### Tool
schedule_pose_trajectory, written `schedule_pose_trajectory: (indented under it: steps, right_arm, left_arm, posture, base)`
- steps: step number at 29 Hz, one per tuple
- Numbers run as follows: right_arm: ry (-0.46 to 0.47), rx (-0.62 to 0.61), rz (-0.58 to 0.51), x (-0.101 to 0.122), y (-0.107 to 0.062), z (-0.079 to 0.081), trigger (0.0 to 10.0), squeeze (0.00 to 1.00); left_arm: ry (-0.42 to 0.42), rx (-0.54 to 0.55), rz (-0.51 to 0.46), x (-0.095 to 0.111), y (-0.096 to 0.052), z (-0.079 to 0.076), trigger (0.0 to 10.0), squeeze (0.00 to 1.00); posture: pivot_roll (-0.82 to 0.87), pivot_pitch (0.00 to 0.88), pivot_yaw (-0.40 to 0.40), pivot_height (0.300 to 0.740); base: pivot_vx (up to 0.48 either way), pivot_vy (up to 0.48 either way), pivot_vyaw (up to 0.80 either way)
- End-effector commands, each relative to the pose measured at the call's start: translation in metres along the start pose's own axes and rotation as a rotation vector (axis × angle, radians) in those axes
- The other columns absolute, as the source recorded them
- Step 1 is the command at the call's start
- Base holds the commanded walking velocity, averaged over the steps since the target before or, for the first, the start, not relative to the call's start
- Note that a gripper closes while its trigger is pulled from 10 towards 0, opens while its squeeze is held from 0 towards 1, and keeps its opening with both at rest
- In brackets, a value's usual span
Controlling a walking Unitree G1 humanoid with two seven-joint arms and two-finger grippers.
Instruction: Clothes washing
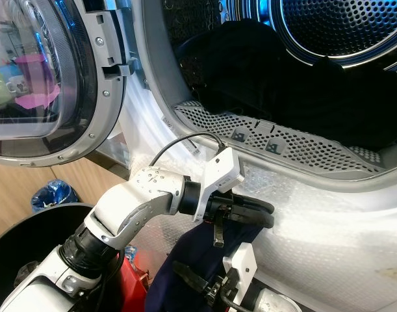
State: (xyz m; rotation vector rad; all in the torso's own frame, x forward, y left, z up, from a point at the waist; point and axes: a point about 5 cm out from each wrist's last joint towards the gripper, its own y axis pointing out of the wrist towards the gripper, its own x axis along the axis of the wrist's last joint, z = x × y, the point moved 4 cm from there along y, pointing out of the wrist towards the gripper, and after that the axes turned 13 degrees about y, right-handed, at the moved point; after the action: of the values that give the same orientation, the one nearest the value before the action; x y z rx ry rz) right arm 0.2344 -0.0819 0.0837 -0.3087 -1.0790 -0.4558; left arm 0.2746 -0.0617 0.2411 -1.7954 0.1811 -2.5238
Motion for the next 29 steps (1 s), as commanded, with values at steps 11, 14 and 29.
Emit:
schedule_pose_trajectory:
  steps: [11, 14, 29]
  right_arm:
    - [0.066, 0.065, 0.101, -0.027, -0.003, 0.010, 0.0, 0.00]
    - [0.072, 0.058, 0.103, -0.028, -0.006, 0.008, 0.0, 0.00]
    - [0.086, -0.066, 0.107, -0.034, -0.031, -0.018, 0.0, 0.00]
  left_arm:
    - [0.115, 0.036, -0.110, 0.038, -0.006, 0.002, 1.8, 0.00]
    - [0.126, 0.048, -0.112, 0.038, -0.008, 0.002, 4.1, 0.00]
    - [-0.014, 0.009, -0.222, 0.045, -0.036, -0.008, 10.0, 1.00]
  posture:
    - [0.05, 0.000, 0.038, 0.740]
    - [0.05, 0.000, 0.038, 0.740]
    - [0.05, 0.000, 0.061, 0.740]
  base:
    - [0.000, 0.000, 0.00]
    - [0.000, 0.000, 0.00]
    - [0.000, 0.000, 0.00]
